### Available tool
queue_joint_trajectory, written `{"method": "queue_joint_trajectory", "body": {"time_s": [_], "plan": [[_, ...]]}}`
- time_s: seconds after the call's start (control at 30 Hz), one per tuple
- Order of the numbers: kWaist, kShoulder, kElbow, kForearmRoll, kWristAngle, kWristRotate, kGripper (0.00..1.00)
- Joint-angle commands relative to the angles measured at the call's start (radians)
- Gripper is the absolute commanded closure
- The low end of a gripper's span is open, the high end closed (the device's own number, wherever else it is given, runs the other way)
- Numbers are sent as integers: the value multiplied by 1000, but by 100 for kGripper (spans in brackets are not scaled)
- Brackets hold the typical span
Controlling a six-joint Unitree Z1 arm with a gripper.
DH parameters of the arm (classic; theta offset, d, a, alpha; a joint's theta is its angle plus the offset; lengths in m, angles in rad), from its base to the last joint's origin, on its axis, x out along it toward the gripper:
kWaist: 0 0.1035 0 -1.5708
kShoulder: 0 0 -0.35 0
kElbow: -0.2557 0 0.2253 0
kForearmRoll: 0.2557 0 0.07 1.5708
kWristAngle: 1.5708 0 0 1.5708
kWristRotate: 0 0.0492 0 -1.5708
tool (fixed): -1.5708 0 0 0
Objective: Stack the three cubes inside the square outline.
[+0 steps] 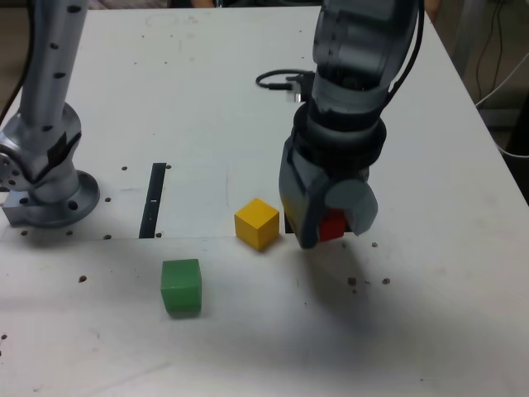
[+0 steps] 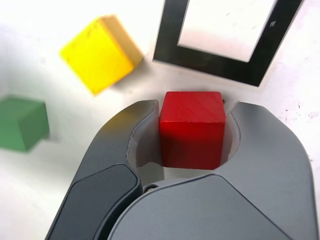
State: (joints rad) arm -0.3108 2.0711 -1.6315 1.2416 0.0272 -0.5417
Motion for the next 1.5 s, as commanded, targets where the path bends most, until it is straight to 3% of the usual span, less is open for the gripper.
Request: {"method": "queue_joint_trajectory", "body": {"time_s": [0.0,0.23,0.73,1.13,1.47], "plan": [[29,-19,10,6,3,78,71],[107,-41,48,6,-3,215,71],[161,-23,76,-12,-3,283,71],[172,18,84,-70,-19,364,70],[198,19,113,-112,-12,390,68]]}}
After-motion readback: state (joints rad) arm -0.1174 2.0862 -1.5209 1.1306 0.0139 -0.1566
